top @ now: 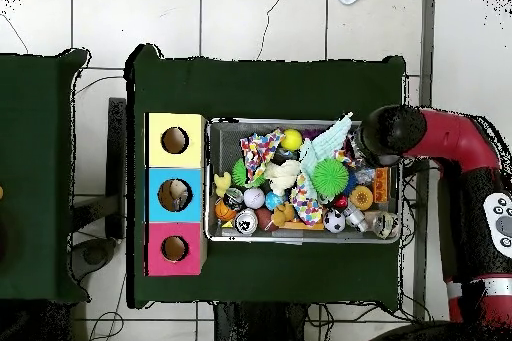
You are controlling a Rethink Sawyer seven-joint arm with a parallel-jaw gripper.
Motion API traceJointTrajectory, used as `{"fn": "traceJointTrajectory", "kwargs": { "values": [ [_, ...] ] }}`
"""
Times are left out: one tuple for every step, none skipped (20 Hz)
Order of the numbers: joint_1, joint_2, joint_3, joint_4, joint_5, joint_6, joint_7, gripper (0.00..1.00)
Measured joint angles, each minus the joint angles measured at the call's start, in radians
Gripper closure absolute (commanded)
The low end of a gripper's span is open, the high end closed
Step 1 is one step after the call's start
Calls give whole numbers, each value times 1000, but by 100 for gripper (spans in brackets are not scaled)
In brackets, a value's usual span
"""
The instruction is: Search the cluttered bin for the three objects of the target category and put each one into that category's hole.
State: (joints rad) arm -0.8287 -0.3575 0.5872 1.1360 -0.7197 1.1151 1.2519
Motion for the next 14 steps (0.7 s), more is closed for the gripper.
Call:
{"fn": "traceJointTrajectory", "kwargs": {
  "values": [
    [0, 6, 2, -4, -1, 0, 0, 0],
    [0, 12, 5, -9, -1, 0, 0, 0],
    [0, 17, 6, -12, -2, 0, 0, 0],
    [0, 20, 7, -15, -2, 0, 0, 0],
    [0, 25, 10, -21, -3, -2, 0, 0],
    [0, 27, 10, -24, -3, -1, 0, 0],
    [0, 27, 11, -25, -4, -1, 0, 0],
    [0, 28, 11, -26, -4, -1, 0, 0],
    [0, 28, 11, -26, -5, -1, -1, 0],
    [0, 28, 11, -26, -6, -1, -3, 0],
    [0, 28, 11, -26, -6, -1, -5, 0],
    [0, 28, 11, -26, -7, -1, -8, 0],
    [0, 28, 11, -26, -9, -1, -12, 0],
    [1, 28, 11, -27, -10, -1, -20, 0]
  ]
}}
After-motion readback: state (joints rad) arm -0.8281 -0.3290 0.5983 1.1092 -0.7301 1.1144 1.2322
